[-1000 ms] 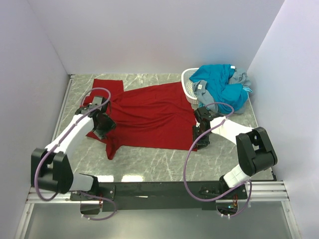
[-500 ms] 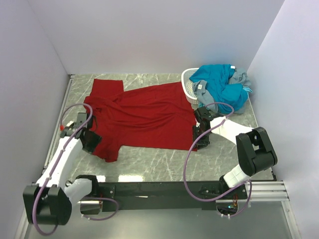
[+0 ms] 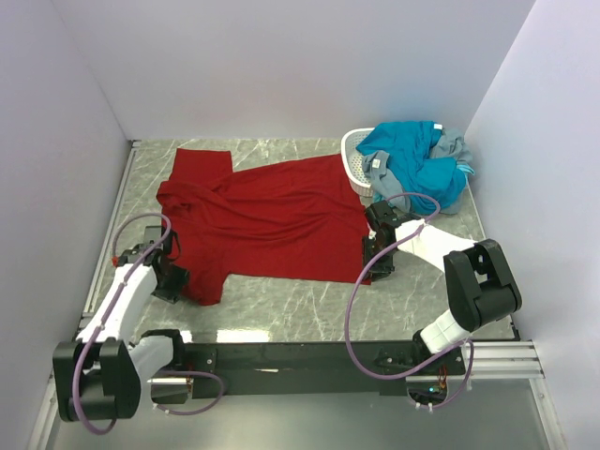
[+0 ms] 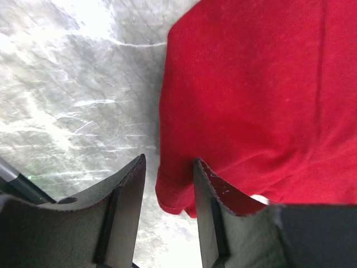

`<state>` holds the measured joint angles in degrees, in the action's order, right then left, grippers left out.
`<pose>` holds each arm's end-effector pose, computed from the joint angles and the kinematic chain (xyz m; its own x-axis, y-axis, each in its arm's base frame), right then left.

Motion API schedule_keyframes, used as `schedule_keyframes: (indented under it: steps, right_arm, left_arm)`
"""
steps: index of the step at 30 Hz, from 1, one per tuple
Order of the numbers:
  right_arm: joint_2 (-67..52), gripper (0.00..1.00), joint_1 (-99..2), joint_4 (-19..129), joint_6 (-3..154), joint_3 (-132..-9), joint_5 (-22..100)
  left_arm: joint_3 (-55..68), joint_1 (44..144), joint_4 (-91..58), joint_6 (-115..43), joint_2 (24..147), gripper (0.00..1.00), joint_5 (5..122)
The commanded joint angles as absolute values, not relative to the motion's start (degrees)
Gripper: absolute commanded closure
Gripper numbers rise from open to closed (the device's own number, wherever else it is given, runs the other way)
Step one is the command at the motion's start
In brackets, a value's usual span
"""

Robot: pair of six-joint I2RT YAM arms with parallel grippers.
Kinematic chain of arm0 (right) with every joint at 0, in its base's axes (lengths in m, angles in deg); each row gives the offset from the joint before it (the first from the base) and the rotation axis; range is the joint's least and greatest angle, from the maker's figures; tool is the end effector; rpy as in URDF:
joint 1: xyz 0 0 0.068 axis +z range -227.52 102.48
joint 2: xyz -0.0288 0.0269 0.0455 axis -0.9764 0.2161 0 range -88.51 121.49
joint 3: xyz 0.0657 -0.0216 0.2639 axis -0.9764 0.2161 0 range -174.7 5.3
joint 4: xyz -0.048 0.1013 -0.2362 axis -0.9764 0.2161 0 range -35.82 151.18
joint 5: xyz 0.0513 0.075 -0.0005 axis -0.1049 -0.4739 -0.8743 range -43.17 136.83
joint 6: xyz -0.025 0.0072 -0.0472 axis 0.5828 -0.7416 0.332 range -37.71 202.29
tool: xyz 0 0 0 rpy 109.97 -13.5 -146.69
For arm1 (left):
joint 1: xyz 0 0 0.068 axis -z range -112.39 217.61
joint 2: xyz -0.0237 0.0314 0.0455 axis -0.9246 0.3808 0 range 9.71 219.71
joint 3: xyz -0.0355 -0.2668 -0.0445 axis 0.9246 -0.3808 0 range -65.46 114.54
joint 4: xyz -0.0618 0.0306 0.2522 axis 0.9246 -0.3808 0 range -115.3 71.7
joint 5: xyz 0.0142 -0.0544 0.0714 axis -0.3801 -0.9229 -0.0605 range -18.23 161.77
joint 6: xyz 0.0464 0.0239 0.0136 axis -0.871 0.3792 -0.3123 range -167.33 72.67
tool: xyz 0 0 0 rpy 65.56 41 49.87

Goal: Fold and stack the t-shirts
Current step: Flatten the tshirt out

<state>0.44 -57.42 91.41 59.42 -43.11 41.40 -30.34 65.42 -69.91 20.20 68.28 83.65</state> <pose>0.2463 0.0937 0.1569 -0.9859 0.0512 -0.1592 0.0241 0.9856 0.1675 0.1586 0.0135 0.1911 -0.2854 -0.9159 -0.2824 -0.9268 0.3388 -0.1622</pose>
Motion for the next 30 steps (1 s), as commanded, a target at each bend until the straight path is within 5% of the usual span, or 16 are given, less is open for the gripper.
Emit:
schedule_keyframes:
  steps: [1, 3, 7, 26, 30]
  right_arm:
    - [-0.70, 0.61, -57.75, 91.62, 59.53, -44.10, 42.35]
    - [-0.70, 0.61, -57.75, 91.62, 59.53, -44.19, 42.35]
    - [-0.44, 0.61, -57.74, 91.62, 59.62, -44.27, 42.17]
    - [-0.35, 0.61, -57.75, 92.15, 59.35, -44.63, 42.87]
    - [-0.27, 0.61, -57.83, 92.23, 59.44, -44.98, 42.88]
  left_arm:
    - [-31.62, 65.24, -65.50, 19.56, 69.65, 0.55, 81.00]
    - [-31.45, 65.33, -63.39, 18.86, 70.44, 0.57, 81.00]
    - [-28.64, 65.33, -60.23, 16.22, 73.95, 0.99, 80.82]
    - [-1.67, 80.35, -57.48, 6.29, 105.42, 0.99, 79.06]
    - [0.63, 80.89, -59.52, 5.93, 104.21, 0.91, 81.69]
